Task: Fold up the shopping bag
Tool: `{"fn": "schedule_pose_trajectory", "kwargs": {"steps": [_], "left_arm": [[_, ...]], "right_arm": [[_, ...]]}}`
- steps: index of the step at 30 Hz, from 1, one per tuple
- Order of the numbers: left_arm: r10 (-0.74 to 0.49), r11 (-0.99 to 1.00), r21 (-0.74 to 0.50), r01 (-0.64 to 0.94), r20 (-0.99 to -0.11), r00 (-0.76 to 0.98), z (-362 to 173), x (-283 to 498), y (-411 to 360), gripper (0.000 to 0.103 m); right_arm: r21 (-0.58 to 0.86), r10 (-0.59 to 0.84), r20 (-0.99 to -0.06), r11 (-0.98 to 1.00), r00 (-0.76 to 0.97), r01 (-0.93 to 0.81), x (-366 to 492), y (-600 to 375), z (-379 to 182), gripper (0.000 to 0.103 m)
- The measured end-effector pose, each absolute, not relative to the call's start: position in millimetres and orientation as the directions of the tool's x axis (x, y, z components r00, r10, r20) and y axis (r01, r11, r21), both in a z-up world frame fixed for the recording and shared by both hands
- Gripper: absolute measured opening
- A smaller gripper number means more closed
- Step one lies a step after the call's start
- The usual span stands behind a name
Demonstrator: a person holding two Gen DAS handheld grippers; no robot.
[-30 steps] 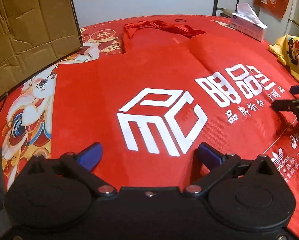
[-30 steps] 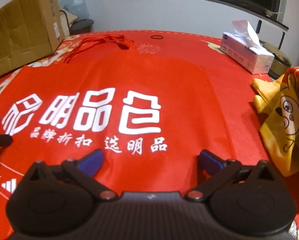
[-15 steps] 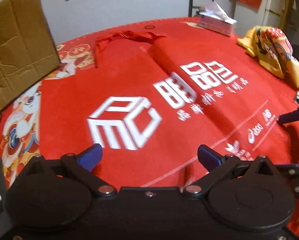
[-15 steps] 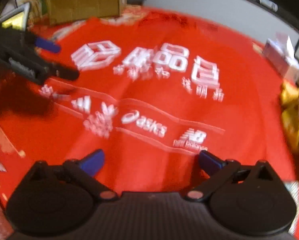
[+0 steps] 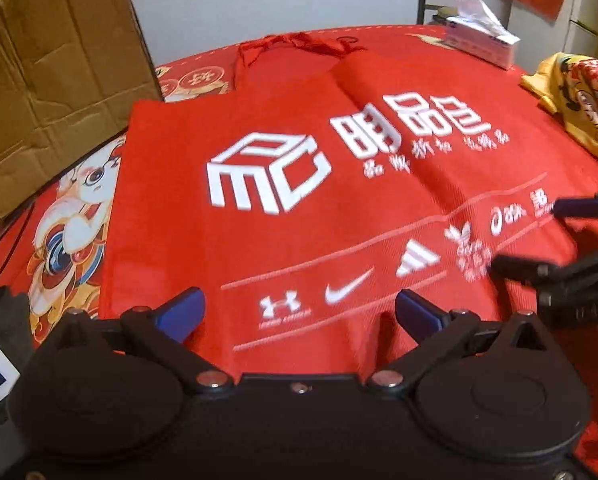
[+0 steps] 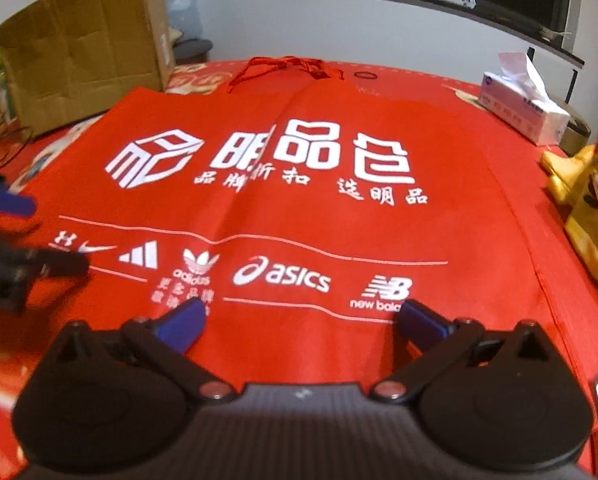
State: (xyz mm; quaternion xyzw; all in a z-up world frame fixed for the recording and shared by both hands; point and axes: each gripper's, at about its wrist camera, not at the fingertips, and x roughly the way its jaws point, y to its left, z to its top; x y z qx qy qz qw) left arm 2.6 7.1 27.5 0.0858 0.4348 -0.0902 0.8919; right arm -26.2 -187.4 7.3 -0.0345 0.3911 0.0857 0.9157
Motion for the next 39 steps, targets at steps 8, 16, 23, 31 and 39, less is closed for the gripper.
{"fn": "schedule_pose_trajectory", "kwargs": {"steps": [8,16,23,31,39], "left_arm": [[-0.028,0.998,0.018,0.065,-0.769,0.639,11.5,9.1,7.8,0.103],[0.011,1.000,0.019,0.003,-0.708,0.706,6.5,7.9,4.8,0.103],[0.012,1.000,0.019,0.000,-0.643,0.766,-0.8,-1.1,5.2,0.103],[0.011,1.000,0.018,0.001,-0.642,0.767,0.2,-0.9,4.7,0.103],[0.014,1.000,0.017,-0.004,-0.641,0.767,0.1,-3.3,2.8,0.103]], "right_arm": [[0.013,0.157,-0.715,0.977,0.681,-0.212,-32.4,-195.3,7.9,0.102],[0.060,0.160,-0.662,0.985,0.732,-0.161,-44.7,-214.1,27.4,0.102],[0.029,0.058,-0.695,0.998,0.717,-0.053,-45.3,-230.9,11.1,0.102],[-0.020,0.031,-0.659,0.998,0.751,-0.059,-47.5,-223.7,3.4,0.102],[-0.021,0.025,-0.623,0.999,0.782,-0.049,-51.7,-223.0,0.3,0.102]]}}
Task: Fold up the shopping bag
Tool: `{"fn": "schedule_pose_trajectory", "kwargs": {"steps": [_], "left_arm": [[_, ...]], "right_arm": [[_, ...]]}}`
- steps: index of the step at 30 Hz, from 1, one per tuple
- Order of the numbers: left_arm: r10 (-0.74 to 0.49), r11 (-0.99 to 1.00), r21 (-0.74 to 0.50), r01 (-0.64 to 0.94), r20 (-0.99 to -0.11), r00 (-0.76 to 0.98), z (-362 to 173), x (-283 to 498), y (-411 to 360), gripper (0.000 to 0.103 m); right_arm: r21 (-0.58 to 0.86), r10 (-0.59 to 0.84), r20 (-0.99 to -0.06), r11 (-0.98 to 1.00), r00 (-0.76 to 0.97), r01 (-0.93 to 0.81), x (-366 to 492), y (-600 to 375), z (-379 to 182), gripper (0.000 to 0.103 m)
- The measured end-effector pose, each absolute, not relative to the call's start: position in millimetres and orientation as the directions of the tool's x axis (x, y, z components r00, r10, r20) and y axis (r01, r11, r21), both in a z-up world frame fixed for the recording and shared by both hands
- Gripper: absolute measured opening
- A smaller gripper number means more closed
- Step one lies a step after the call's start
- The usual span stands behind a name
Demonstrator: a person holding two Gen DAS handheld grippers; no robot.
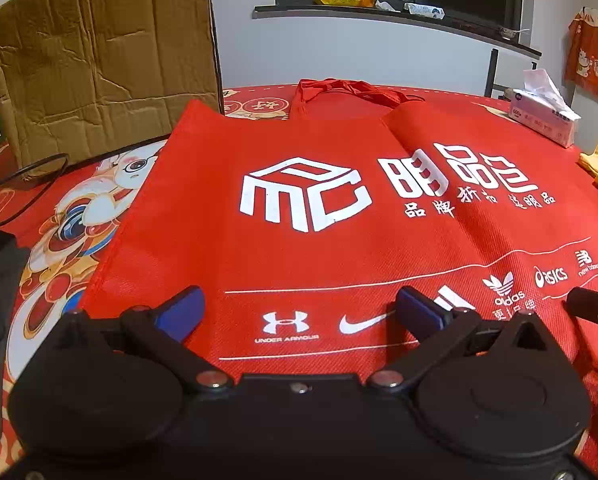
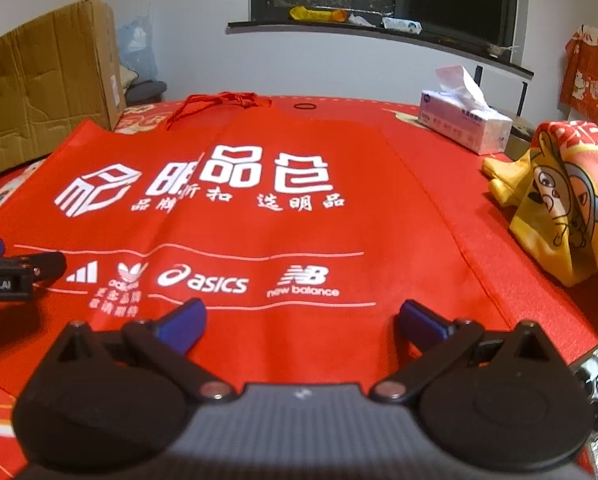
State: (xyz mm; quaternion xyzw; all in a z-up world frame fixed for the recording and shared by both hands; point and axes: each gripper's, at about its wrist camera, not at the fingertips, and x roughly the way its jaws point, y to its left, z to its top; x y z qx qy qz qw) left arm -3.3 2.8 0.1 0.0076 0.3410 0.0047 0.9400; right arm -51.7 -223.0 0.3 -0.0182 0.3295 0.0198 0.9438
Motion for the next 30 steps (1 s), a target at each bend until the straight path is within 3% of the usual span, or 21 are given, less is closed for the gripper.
{"fn": "schedule_pose_trajectory", "kwargs": {"steps": [9,14,18,30], "left_arm": [[0.015,1.000,0.010,-0.011,-0.651,0.759,1.3,-5.2,3.3,0.103],[-0.023,0.999,0.006,0.043,-0.768,0.640,15.1,-5.6,8.5,0.103],[-0.050,0.995,0.017,0.102,-0.786,0.616,16.5,-13.2,13.3,0.103],[0.044,0.999,0.030,-0.037,-0.884,0.466,25.5,-7.3,18.0,0.103]], "right_arm": [[-0.014,0.028,-0.622,0.999,0.782,-0.046,-50.0,-224.0,-0.5,0.102],[-0.008,0.033,-0.623,0.999,0.781,-0.049,-49.3,-225.2,-0.8,0.102],[-0.011,0.032,-0.623,0.999,0.782,-0.050,-49.5,-225.2,-0.8,0.102],[-0.016,0.028,-0.622,0.999,0.782,-0.048,-50.1,-222.6,-0.6,0.102]]}}
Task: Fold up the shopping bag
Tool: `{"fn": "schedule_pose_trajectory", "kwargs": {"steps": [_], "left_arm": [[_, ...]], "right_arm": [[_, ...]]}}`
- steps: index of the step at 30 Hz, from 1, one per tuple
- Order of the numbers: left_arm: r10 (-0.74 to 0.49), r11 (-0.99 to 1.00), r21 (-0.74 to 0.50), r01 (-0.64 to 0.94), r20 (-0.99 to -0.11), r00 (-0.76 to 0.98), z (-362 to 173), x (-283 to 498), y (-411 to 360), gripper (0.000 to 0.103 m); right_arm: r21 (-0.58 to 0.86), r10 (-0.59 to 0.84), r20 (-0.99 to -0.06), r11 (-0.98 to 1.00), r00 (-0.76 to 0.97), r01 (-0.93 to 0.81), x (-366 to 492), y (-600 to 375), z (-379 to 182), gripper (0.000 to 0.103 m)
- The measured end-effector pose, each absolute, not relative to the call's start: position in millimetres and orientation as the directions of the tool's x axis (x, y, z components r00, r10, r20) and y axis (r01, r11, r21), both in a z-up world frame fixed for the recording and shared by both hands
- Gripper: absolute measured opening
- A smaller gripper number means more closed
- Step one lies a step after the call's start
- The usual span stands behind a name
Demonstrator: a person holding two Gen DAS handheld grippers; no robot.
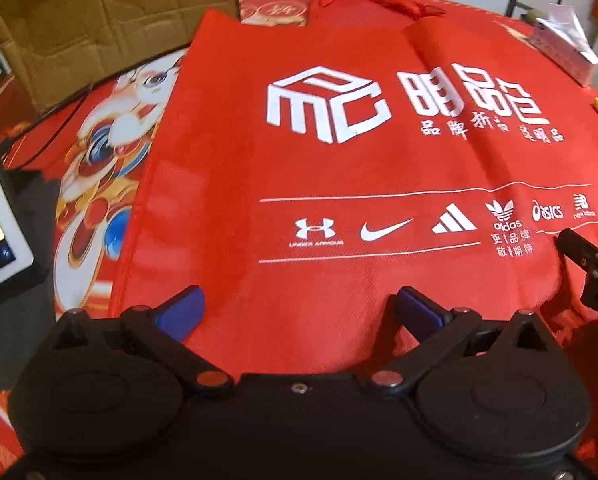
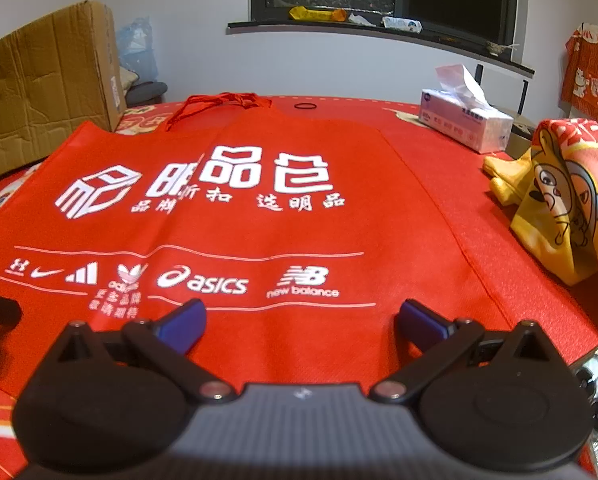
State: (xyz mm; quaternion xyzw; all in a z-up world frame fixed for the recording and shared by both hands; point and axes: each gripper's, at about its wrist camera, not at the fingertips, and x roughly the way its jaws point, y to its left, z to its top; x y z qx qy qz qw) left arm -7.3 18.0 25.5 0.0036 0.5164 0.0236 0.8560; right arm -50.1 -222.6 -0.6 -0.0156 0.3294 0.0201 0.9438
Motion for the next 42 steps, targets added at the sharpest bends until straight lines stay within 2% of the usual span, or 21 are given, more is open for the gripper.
{"fn": "schedule_pose_trajectory", "kwargs": {"steps": [27,42], "left_arm": [[0.059,0.993,0.028,-0.116,-0.959,0.279,27.1,20.5,21.5,0.103],[0.090,0.983,0.024,-0.184,-0.930,0.357,26.0,13.8,18.5,0.103]], "right_arm": [[-0.017,0.024,-0.622,0.999,0.783,-0.044,-50.4,-223.2,-0.3,0.102],[-0.016,0.023,-0.622,0.999,0.783,-0.042,-50.3,-223.0,-0.6,0.102]]}}
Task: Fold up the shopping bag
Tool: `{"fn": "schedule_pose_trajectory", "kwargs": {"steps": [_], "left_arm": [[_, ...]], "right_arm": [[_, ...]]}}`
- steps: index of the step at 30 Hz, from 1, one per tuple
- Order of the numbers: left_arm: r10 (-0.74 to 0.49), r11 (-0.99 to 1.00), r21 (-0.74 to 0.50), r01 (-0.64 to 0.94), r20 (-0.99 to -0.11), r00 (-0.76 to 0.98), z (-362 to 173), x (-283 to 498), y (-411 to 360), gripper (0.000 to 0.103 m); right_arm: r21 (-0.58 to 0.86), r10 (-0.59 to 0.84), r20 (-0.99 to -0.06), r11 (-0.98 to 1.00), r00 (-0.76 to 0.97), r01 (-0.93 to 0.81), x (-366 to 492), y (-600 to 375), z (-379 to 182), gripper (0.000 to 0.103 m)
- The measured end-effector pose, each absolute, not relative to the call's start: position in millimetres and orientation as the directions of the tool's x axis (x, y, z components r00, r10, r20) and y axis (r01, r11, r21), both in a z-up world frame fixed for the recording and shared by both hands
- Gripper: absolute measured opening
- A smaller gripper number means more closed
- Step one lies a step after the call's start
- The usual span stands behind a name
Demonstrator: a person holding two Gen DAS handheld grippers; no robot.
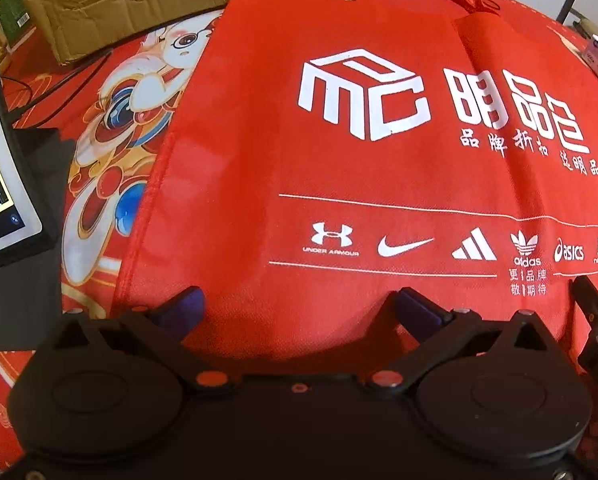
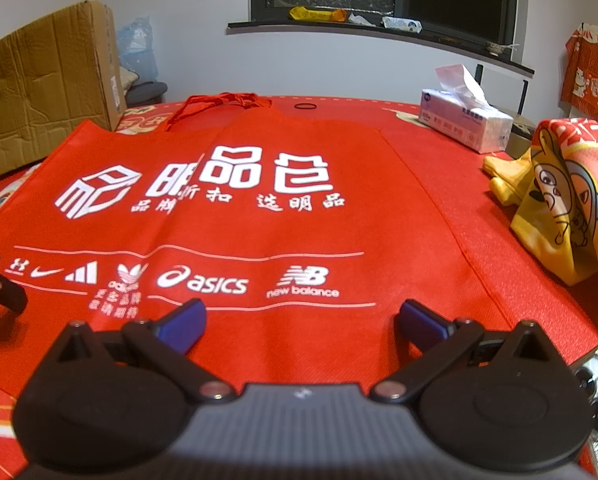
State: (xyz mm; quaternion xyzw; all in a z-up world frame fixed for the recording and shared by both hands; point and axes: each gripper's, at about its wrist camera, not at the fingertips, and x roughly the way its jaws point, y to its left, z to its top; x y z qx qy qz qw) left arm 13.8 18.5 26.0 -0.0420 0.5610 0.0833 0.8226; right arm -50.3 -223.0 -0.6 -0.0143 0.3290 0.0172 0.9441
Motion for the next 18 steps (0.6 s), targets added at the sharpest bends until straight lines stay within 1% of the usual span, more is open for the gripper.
{"fn": "schedule_pose_trajectory", "kwargs": {"steps": [5,7,10,16,18], "left_arm": [[0.062,0.989,0.018,-0.146,-0.951,0.302,26.6,19.5,20.0,0.103],[0.031,0.992,-0.005,-0.130,-0.960,0.277,28.3,20.2,23.8,0.103],[-0.056,0.986,-0.101,-0.131,-0.949,0.310,38.4,7.5,37.4,0.103],[-0.244,0.949,-0.302,-0.086,-0.882,0.404,61.3,-32.1,76.7,0.103],[-0.260,0.928,-0.349,-0.127,-0.854,0.450,64.3,-49.4,99.0,0.102]], "right_arm": [[-0.015,0.022,-0.622,0.999,0.783,-0.041,-50.4,-222.8,-0.7,0.102],[-0.015,0.022,-0.622,0.999,0.783,-0.041,-50.4,-222.7,-0.7,0.102],[-0.016,0.022,-0.622,0.999,0.783,-0.041,-50.3,-222.9,-0.7,0.102],[-0.016,0.022,-0.622,0.999,0.783,-0.041,-50.3,-222.9,-0.7,0.102],[-0.016,0.022,-0.622,0.999,0.783,-0.041,-50.3,-222.9,-0.7,0.102]]}}
